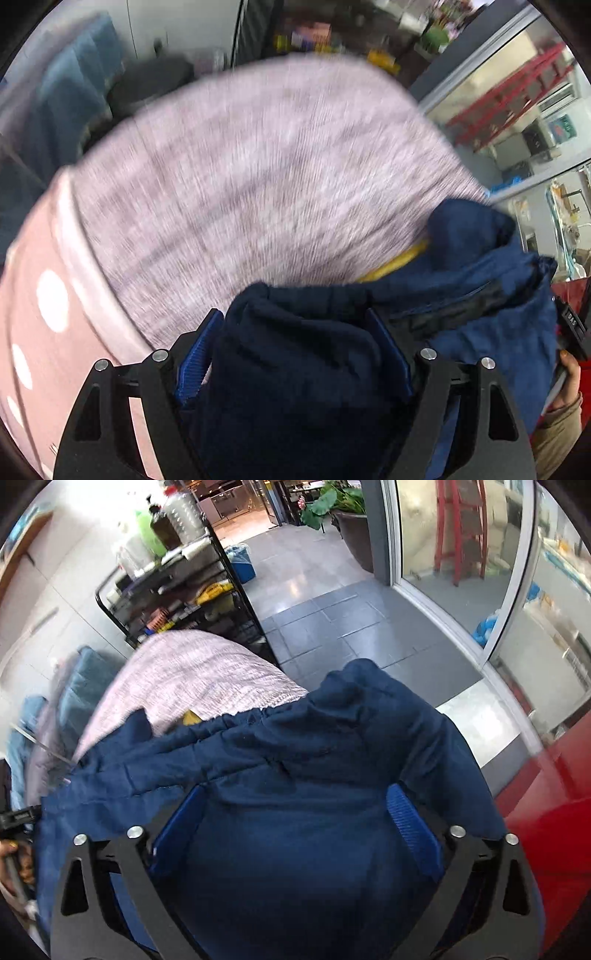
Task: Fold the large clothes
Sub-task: 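Lower the bundle onto the striped bed end and open both grippers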
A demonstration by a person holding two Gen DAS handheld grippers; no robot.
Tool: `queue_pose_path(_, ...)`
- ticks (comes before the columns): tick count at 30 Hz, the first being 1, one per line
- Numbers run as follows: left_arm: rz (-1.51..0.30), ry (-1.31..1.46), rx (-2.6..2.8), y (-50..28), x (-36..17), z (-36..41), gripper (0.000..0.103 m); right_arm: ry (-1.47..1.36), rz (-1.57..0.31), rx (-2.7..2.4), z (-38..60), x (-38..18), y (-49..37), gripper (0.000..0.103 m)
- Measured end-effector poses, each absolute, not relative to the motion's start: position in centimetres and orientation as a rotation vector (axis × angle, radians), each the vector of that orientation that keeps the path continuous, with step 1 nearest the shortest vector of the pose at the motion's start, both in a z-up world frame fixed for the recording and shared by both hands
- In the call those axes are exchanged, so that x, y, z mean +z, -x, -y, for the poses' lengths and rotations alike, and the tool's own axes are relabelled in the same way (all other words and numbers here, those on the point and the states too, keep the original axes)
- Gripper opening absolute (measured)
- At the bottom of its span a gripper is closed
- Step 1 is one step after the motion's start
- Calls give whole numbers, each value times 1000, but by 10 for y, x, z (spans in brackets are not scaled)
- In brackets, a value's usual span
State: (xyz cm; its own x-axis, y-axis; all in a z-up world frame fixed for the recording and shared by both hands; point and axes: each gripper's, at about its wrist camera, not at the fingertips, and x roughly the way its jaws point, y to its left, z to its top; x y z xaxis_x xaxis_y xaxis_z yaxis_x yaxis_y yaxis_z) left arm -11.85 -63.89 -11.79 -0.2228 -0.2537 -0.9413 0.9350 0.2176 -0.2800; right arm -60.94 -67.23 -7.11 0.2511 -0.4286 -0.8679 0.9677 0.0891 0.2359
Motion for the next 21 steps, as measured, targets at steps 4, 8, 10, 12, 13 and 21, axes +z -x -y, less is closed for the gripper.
queue_pose_path(4, -1361, -661, -1281, 109, -133, 632, 86, -886, -771, -1225, 670, -73, 597, 97)
queue_pose_path(8, -1333, -585, -1305, 97, -115, 621, 85, -886, -748, -1231, 665, -67, 604, 97)
queue_pose_path(10, -1226, -571, -1329, 95, -85, 610, 85, -871, -751, -1253, 661, -59, 604, 97)
queue_pose_path(12, -1108, -566, -1368, 96, -52, 596, 85, -853, -738, -1312, 651, -43, 603, 97)
queue_pose_path(13, -1027, -577, -1384, 99, -33, 586, 85, -841, -704, -1350, 642, -31, 602, 97)
queue_pose_path(21, -717, -676, -1446, 158, 46, 497, 97, -853, -625, -1374, 553, 35, 567, 97)
